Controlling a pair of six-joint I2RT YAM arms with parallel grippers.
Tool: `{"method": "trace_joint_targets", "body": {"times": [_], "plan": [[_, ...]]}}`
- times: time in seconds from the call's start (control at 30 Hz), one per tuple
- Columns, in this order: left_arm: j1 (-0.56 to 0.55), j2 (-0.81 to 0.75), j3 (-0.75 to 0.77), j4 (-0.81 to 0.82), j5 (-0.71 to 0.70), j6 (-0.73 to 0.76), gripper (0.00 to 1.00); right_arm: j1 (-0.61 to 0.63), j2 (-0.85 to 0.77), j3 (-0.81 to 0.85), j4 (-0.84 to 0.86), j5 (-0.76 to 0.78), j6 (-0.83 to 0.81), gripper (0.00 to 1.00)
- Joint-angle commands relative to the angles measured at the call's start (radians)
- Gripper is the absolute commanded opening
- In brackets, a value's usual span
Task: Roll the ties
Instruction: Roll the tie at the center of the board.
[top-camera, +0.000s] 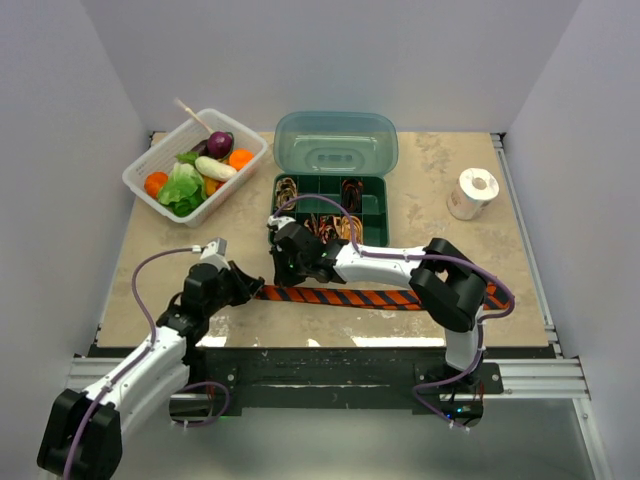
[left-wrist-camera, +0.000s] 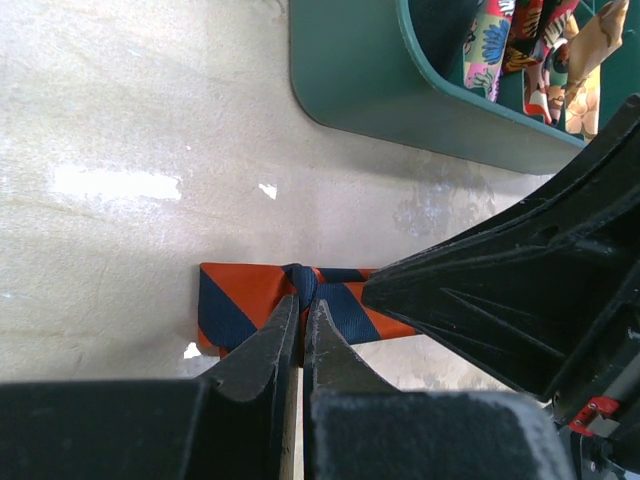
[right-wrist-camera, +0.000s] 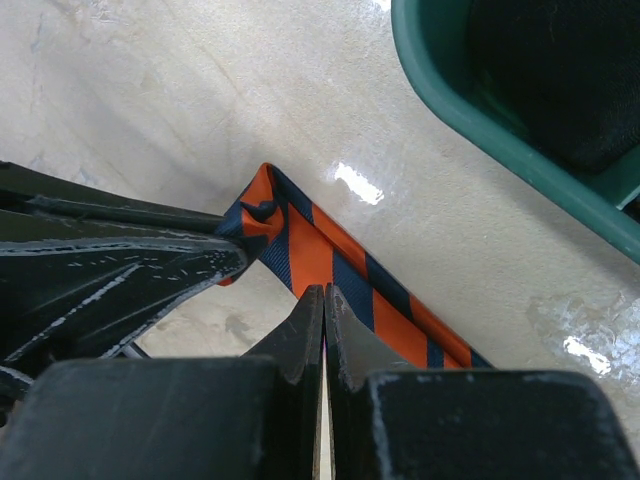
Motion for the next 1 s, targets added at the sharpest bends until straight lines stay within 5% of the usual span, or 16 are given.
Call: {"method": "trace_joint_targets", "body": {"times": [0.0,0.37,0.47,0.57,0.67,0.97], "plan": [[-0.017,0.032,-0.017,0.101,-0.002,-0.020,0.02,-0.005,0.005,0.000,0.003,0.014,-0.021,0.01],[-0.054,0.178,-0.055,0.236,0.012,-0.039,0.06,-0.008,0.019,-0.003,0.000,0.015,-0.023,0.01],[-0.074,0.201,-0.052,0.245,-0.002,-0.044,0.14,-0.008,0.011,-0.011,0.006,0.015,-0.023,0.01],[-0.089,0.198,-0.052,0.244,-0.026,-0.053,0.37,-0.009,0.007,-0.013,0.006,0.015,-0.023,0.01],[-0.091,0.178,-0.049,0.232,-0.037,-0.062,0.48,-0.008,0.000,-0.016,0.008,0.015,-0.021,0.01],[-0.091,0.104,-0.080,0.236,-0.054,-0.112,0.41,-0.011,-0.015,-0.025,0.026,0.001,-0.012,0.01]]}}
